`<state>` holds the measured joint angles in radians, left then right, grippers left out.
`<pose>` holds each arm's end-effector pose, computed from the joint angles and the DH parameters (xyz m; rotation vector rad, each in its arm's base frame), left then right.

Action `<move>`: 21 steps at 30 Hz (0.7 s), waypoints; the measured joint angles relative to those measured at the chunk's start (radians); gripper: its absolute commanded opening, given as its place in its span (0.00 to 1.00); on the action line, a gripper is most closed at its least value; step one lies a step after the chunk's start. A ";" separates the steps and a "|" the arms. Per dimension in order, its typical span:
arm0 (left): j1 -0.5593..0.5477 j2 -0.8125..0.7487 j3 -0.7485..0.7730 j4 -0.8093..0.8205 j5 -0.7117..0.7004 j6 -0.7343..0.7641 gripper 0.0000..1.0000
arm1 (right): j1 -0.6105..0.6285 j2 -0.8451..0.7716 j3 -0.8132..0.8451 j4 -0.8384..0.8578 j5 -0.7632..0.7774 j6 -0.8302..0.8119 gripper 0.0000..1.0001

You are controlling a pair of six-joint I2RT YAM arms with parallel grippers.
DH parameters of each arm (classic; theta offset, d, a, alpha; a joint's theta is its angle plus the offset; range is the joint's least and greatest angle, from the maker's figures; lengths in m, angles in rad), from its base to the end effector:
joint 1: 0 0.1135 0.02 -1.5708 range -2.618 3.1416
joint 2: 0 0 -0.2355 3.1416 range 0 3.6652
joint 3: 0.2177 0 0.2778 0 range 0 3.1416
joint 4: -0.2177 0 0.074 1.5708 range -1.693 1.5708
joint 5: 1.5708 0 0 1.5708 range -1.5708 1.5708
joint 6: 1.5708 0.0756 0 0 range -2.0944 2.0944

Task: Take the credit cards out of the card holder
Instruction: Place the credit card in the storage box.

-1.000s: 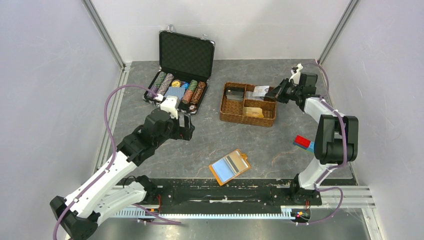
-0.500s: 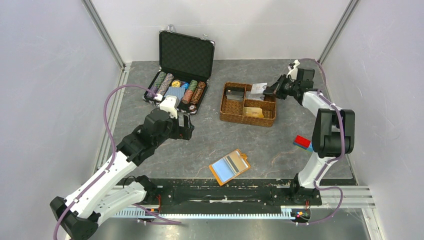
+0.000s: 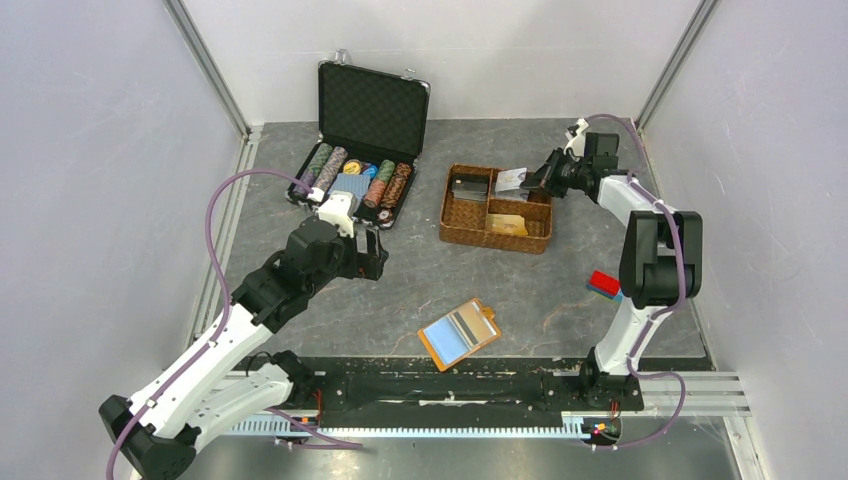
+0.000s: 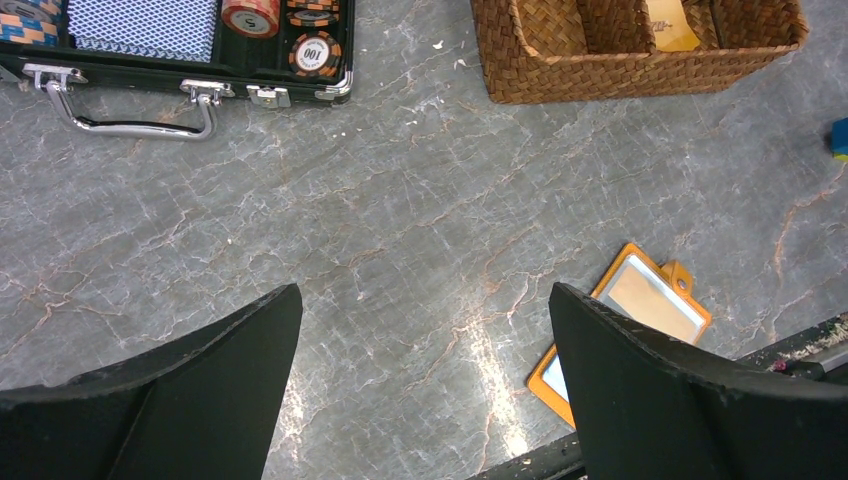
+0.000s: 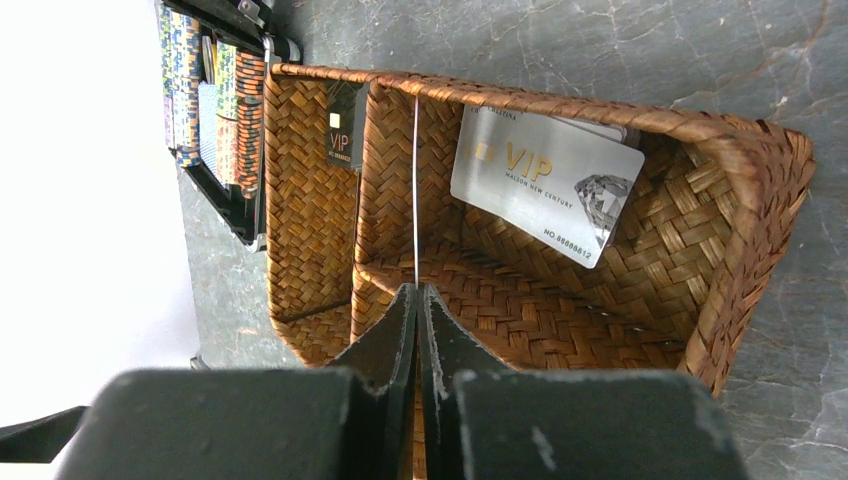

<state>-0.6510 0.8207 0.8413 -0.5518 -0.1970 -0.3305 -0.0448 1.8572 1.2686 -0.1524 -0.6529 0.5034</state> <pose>0.2135 -0.1440 0.2763 0.2190 2.1028 -0.3853 0.4460 0.0260 0.1482 0.2918 2.3021 0.9865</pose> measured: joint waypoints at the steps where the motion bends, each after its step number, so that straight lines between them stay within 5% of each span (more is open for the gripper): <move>1: 0.000 0.000 0.000 0.000 0.000 0.000 1.00 | 0.001 0.005 0.007 -0.003 0.000 -0.002 0.00; 21: 0.000 -0.017 0.000 0.000 0.015 0.000 1.00 | 0.038 0.134 0.117 -0.054 0.004 -0.020 0.00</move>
<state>-0.6510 0.8040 0.8413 -0.5518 -0.1818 -0.3305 -0.0067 1.9911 1.3861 -0.2062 -0.6487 0.4835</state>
